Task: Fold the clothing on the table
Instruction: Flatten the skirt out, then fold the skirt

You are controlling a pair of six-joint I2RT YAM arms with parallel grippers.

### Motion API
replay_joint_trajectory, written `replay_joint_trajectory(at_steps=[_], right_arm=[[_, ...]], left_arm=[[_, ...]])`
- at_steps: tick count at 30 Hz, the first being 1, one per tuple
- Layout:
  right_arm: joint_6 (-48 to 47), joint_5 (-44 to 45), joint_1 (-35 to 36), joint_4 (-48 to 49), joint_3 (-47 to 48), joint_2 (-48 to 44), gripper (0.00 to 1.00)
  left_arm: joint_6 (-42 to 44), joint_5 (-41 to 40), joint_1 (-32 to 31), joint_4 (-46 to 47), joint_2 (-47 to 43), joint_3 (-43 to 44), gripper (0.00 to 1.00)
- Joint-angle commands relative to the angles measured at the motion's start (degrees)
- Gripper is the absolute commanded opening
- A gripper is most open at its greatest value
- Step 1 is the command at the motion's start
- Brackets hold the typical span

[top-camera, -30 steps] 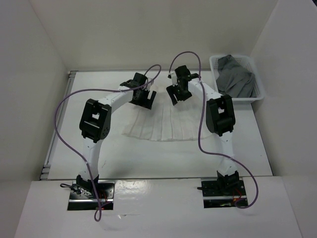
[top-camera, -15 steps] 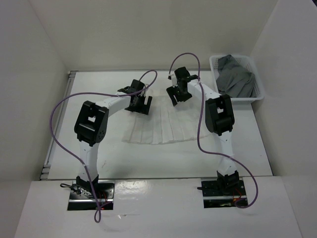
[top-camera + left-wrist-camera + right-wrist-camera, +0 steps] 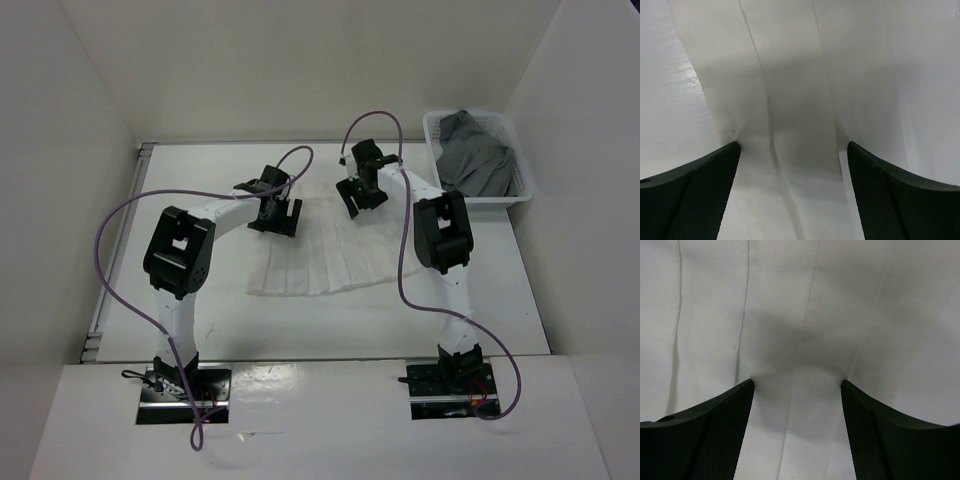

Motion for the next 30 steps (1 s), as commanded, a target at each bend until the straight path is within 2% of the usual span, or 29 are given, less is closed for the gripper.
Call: replay_joint_trajectory(at_steps=[1, 6, 8, 11, 14, 19, 23, 26, 30], right_arm=[[0.5, 0.3, 1.5, 1.6, -1.9, -2.3, 0.75], [-0.1, -0.3, 2.1, 1.6, -3.1, -4.6, 0.75], [-0.1, -0.3, 2.1, 1.6, -3.1, -5.3, 0.75], [-0.1, -0.8, 2.1, 0.5, -1.9, -7.7, 0.75], [-0.1, -2.0, 2.1, -1.1, 2.7, -10.4, 0.76], [-2.0, -1.4, 2.1, -1.1, 5.8, -13.9, 0.76], [-3.1, -1.4, 1.5, -0.6, 4.4, -14.6, 0.74], [-3.1, -1.4, 0.1, -0.1, 1.6, -14.1, 0.69], [-4.5, -2.6, -1.4, 0.5, -0.5, -14.1, 0.69]], left_arm=[[-1.6, 0.5, 0.2, -7.6, 1.0, -2.6, 0.94], [-1.0, -2.0, 0.2, -8.9, 0.3, -3.8, 0.92], [-0.4, -2.6, 0.2, -9.5, -1.5, -1.7, 0.92], [1.5, -3.1, 1.6, -10.9, -4.4, 4.0, 0.92], [3.9, 0.2, 4.1, -13.1, -6.3, 12.2, 0.96], [8.1, 10.0, 8.9, -13.1, -7.5, 19.7, 0.99], [12.8, 19.9, 13.5, -11.4, -4.5, 21.1, 0.99], [14.2, 28.7, 17.4, -9.3, 0.4, 21.6, 0.88], [14.9, 39.4, 21.2, -10.1, 9.0, 25.4, 0.83]])
